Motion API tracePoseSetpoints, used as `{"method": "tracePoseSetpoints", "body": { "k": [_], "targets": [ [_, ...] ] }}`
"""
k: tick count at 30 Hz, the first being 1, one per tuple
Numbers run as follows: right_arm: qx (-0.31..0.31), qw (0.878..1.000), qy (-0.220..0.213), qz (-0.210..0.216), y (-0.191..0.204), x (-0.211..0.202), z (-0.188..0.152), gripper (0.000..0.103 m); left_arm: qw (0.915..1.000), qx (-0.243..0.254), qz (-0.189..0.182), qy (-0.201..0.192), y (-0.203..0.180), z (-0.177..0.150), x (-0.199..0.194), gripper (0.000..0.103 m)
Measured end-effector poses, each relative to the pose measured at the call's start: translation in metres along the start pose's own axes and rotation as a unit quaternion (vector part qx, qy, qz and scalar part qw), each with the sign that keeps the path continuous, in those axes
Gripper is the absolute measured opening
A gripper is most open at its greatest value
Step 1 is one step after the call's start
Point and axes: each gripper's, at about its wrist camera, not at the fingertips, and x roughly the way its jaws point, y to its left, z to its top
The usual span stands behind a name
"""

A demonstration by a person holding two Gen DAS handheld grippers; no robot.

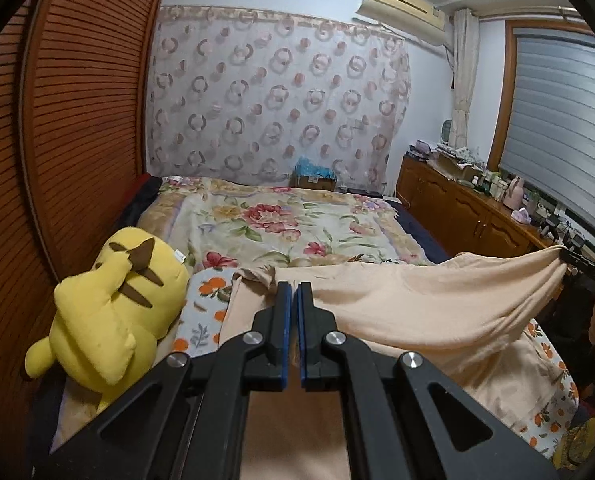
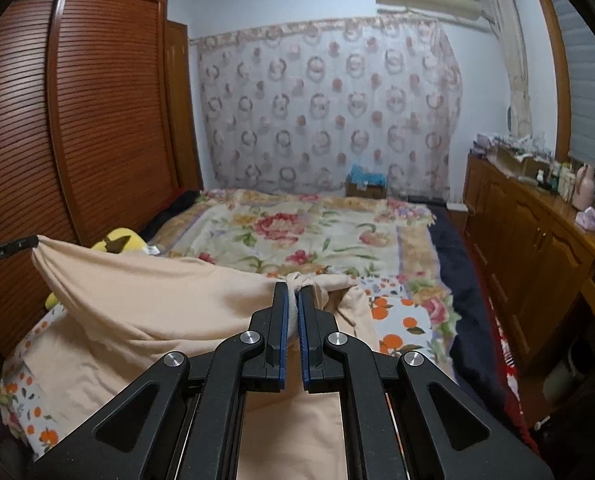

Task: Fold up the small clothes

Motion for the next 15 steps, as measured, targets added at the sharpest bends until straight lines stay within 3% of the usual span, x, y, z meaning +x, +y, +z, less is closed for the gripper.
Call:
{"method": "tracePoseSetpoints", "body": {
  "k": [9,15],
  "targets": [
    [0.004,1.0,0.005,0.008,0.007,-0.054,-0.03,0.002,0.9998,-0.002,0.017,0.013,0.002,-0.036,-0.031,0.0],
    [0.018,0.997,0.078,0.0,0.005,-0.042,-0.084,0.004,0.9965,0.01,0.035,0.076,0.001,-0.082,-0.011,0.001]
  ]
}}
